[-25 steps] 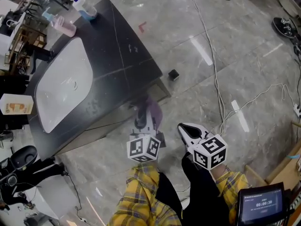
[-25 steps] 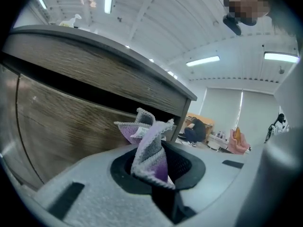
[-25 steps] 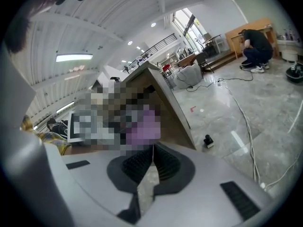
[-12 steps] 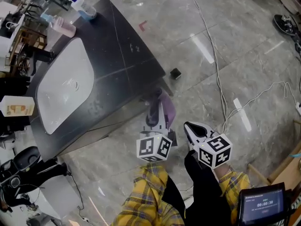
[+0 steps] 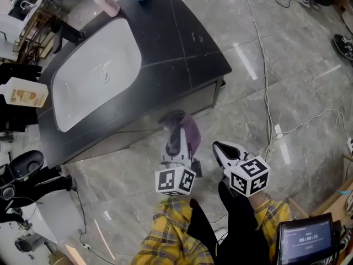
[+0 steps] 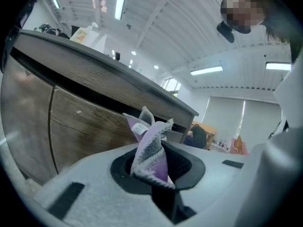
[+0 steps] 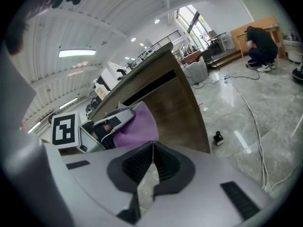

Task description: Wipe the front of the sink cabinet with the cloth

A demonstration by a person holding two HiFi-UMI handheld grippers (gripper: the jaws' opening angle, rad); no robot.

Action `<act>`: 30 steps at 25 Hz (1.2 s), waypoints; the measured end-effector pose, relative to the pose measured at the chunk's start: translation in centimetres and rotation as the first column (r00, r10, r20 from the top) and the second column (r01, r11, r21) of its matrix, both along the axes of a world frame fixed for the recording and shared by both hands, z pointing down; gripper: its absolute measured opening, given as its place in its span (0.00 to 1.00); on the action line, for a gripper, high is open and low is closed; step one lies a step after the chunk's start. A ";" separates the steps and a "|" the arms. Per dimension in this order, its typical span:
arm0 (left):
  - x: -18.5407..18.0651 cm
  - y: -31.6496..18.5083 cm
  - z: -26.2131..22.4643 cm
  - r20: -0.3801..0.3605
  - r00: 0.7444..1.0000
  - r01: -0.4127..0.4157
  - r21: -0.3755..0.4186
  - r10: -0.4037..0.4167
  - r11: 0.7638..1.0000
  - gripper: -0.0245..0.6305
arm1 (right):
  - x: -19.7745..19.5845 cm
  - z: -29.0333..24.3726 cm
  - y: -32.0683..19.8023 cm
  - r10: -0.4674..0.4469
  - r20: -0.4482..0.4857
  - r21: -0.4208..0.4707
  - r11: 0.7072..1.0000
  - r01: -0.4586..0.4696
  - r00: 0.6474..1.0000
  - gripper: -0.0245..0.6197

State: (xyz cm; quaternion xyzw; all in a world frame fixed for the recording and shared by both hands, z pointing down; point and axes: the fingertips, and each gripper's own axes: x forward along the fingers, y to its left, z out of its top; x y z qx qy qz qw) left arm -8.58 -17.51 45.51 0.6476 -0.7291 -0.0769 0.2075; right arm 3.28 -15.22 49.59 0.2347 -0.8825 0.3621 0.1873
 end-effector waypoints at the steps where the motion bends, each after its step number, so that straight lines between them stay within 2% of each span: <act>1: -0.9 0.8 0.1 0.003 1.000 0.015 -0.004 -0.015 1.000 0.12 | -0.7 -0.1 0.6 -0.016 -0.001 0.002 1.000 0.016 1.000 0.05; 12: -8.3 9.4 1.3 0.034 0.992 0.122 -0.034 -0.121 0.992 0.11 | -6.9 -0.3 6.3 -0.131 -0.008 0.025 0.991 0.131 0.991 0.05; 19: -11.3 13.8 2.2 0.087 0.987 0.138 -0.063 -0.133 0.988 0.12 | -10.8 0.1 10.9 -0.206 -0.001 0.022 0.978 0.206 0.979 0.05; 24: -13.3 14.9 4.0 0.126 0.984 0.140 -0.096 -0.128 0.985 0.12 | -12.9 0.8 12.2 -0.260 -0.008 0.034 0.965 0.260 0.966 0.05; 30: -14.6 14.3 6.3 0.144 0.981 0.149 -0.119 -0.131 0.982 0.12 | -14.3 1.5 11.2 -0.293 -0.025 0.054 0.954 0.294 0.956 0.05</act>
